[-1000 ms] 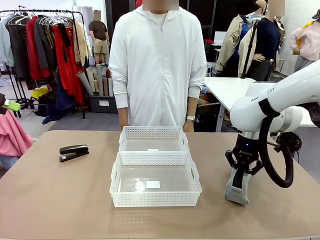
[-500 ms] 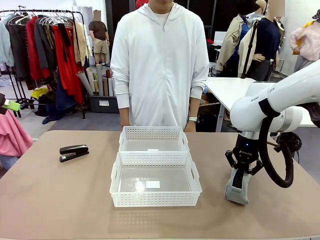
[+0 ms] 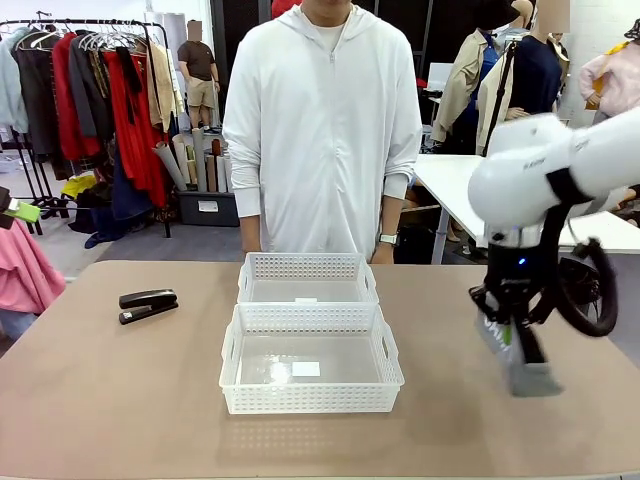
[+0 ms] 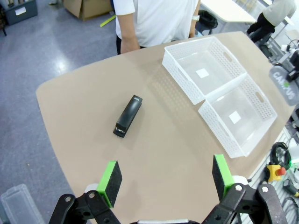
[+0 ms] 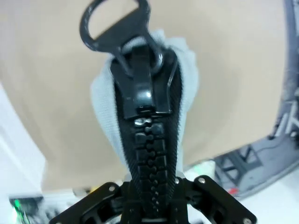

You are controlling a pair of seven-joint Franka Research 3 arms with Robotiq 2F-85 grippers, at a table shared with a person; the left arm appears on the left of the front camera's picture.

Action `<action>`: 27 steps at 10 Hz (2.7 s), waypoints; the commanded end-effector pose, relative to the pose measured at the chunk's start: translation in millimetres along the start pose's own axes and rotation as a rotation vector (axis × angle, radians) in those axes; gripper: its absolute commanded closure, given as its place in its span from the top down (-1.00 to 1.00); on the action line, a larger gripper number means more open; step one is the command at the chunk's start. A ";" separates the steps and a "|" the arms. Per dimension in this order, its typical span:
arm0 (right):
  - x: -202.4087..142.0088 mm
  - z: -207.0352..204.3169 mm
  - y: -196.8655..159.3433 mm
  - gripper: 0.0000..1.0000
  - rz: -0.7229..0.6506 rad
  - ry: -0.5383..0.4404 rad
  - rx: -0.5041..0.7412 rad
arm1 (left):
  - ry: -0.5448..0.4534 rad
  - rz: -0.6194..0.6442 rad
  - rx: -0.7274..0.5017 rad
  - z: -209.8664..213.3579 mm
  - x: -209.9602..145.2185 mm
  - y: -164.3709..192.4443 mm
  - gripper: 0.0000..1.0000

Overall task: Distribute items into two baskets.
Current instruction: Pick up the Pencil pouch that the person points to, then move the picked Pencil pouch towards the Organizing basket indicated by the person, stopping as directed.

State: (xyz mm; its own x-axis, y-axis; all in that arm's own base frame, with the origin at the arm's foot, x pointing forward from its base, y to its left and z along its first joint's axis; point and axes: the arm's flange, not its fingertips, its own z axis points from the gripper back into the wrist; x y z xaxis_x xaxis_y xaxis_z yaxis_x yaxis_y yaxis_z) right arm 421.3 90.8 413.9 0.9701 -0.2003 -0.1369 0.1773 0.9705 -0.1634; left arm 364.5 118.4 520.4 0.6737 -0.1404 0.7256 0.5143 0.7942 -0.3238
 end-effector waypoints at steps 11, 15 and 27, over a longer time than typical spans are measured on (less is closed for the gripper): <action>-69.7 144.4 -62.0 -1.00 0.957 -0.017 0.065 | -0.016 -0.001 -0.010 -0.4 0.8 1.0 1.00; -70.1 136.3 -59.6 -1.00 0.875 -0.027 0.004 | -0.016 -0.001 -0.010 -0.4 0.8 1.0 1.00; -70.1 136.3 -59.6 -1.00 0.875 -0.027 0.004 | -0.016 -0.001 -0.010 -0.4 0.8 1.0 1.00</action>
State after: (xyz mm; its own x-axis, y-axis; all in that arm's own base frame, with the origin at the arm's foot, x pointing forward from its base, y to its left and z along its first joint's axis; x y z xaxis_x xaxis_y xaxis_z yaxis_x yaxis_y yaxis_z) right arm 365.0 65.1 566.7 0.7466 0.6373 -0.1907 -0.6479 0.7617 0.0089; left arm 364.5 118.4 520.4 0.6740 -0.1407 0.7252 0.5147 0.7937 -0.3243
